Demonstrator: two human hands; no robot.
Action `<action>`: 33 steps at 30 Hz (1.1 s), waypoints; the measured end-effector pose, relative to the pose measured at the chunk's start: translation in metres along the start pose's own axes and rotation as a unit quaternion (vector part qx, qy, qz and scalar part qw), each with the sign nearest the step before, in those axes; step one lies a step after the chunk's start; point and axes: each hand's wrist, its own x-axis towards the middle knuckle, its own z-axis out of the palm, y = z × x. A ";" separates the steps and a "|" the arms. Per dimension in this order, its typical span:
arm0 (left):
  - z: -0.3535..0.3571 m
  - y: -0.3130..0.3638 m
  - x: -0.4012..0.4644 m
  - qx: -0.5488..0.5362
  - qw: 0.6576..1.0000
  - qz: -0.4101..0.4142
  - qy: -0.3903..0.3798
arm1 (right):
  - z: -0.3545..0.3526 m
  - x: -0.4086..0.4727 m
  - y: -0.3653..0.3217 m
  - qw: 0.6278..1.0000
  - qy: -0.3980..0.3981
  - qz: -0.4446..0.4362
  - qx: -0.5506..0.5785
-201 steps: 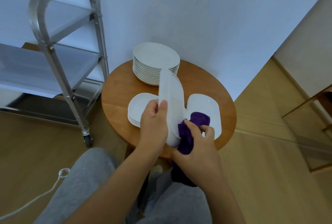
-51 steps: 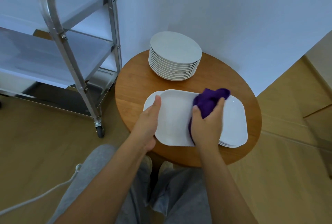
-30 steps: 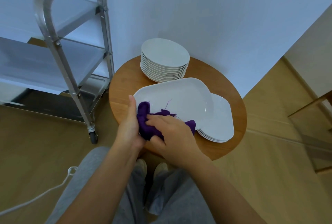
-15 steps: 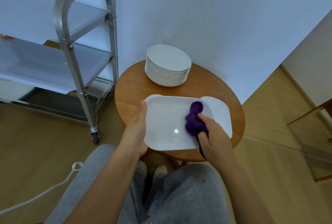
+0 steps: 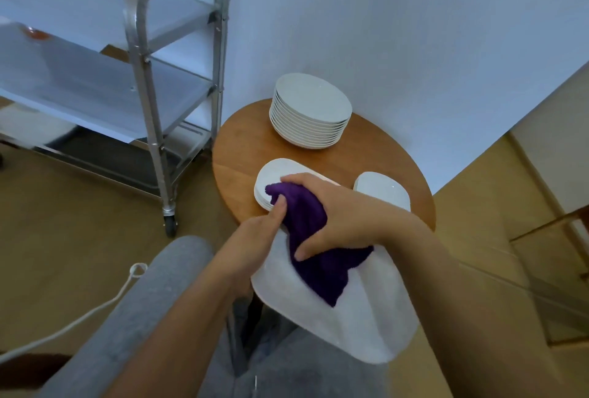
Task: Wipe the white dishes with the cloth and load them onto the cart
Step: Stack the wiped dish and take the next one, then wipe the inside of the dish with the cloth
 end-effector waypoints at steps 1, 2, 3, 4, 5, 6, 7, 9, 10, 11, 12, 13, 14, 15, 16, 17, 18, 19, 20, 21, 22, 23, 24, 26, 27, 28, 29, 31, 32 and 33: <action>-0.001 -0.001 -0.001 0.001 1.000 0.001 0.000 | -0.003 0.003 0.000 1.000 -0.020 0.005 0.009; -0.001 0.000 0.000 0.006 1.000 0.002 0.007 | -0.005 0.006 0.001 1.000 -0.018 0.007 0.015; 0.000 0.000 0.001 0.009 1.000 0.005 0.015 | -0.007 0.009 0.001 1.000 -0.007 0.009 0.022; 0.001 0.001 0.002 0.009 1.000 0.007 0.022 | -0.009 0.011 0.002 0.999 0.003 0.011 0.031; 0.001 0.001 0.003 0.006 1.000 0.006 0.028 | -0.012 0.012 0.004 0.999 0.010 0.016 0.045; 0.001 0.001 0.004 -0.002 0.999 0.003 0.034 | -0.015 0.012 0.006 0.998 0.015 0.022 0.063; 0.000 0.001 0.004 -0.014 0.999 -0.001 0.042 | -0.017 0.011 0.010 0.996 0.020 0.029 0.080; -0.005 0.001 0.002 -0.052 0.996 -0.009 0.065 | -0.023 0.006 0.019 0.993 0.030 0.050 0.106; -0.008 0.001 0.002 -0.075 0.994 -0.009 0.081 | -0.025 0.003 0.025 0.991 0.038 0.059 0.114; -0.012 0.001 0.001 -0.097 0.990 -0.003 0.099 | -0.027 -0.002 0.031 0.989 0.048 0.067 0.123; -0.014 0.002 0.000 -0.117 0.986 0.006 0.117 | -0.028 -0.006 0.037 0.986 0.060 0.073 0.135; -0.016 0.003 -0.002 -0.134 0.982 0.016 0.129 | -0.028 -0.011 0.043 0.983 0.073 0.077 0.148; -0.016 0.003 -0.003 -0.148 0.980 0.023 0.133 | -0.027 -0.015 0.048 0.980 0.087 0.077 0.163; -0.016 0.003 -0.004 -0.160 0.978 0.028 0.134 | -0.024 -0.020 0.053 0.975 0.104 0.075 0.181; -0.015 0.003 -0.005 -0.176 0.975 0.032 0.133 | -0.021 -0.024 0.057 0.969 0.125 0.073 0.202; -0.016 0.004 -0.005 -0.191 0.971 0.035 0.140 | -0.017 -0.028 0.061 0.959 0.150 0.077 0.229; -0.016 0.003 -0.004 -0.205 0.966 0.037 0.153 | -0.012 -0.032 0.064 0.944 0.179 0.083 0.263; -0.017 0.003 -0.003 -0.218 0.960 0.043 0.169 | -0.006 -0.035 0.065 0.925 0.212 0.089 0.301; -0.017 0.004 -0.002 -0.233 0.954 0.051 0.181 | 0.001 -0.037 0.066 0.904 0.247 0.093 0.337; -0.016 0.003 -0.001 -0.248 0.949 0.059 0.184 | 0.009 -0.037 0.066 0.879 0.285 0.102 0.369; -0.013 0.002 -0.001 -0.264 0.945 0.064 0.181 | 0.018 -0.035 0.065 0.851 0.327 0.115 0.394; -0.008 0.001 -0.001 -0.287 0.940 0.064 0.176 | 0.028 -0.032 0.063 0.818 0.372 0.133 0.418; -0.004 -0.001 0.000 -0.312 0.932 0.060 0.174 | 0.037 -0.029 0.059 0.779 0.412 0.154 0.447; 0.002 -0.004 0.004 -0.348 0.916 0.061 0.189 | 0.055 -0.021 0.051 0.686 0.468 0.174 0.528; 0.006 -0.005 0.006 -0.351 0.912 0.066 0.201 | 0.063 -0.017 0.046 0.638 0.487 0.171 0.571; 0.011 -0.007 0.007 -0.351 0.909 0.071 0.212 | 0.070 -0.012 0.039 0.593 0.506 0.166 0.604; 0.017 -0.008 0.007 -0.352 0.907 0.073 0.221 | 0.078 -0.006 0.034 0.553 0.525 0.161 0.626; 0.035 -0.011 0.008 -0.369 0.903 0.072 0.207 | 0.092 0.007 0.022 0.501 0.548 0.157 0.651; 0.045 -0.013 0.009 -0.370 0.905 0.072 0.197 | 0.099 0.013 0.016 0.495 0.542 0.163 0.660; 0.052 -0.016 0.010 -0.354 0.912 0.074 0.193 | 0.105 0.018 0.013 0.497 0.526 0.172 0.668</action>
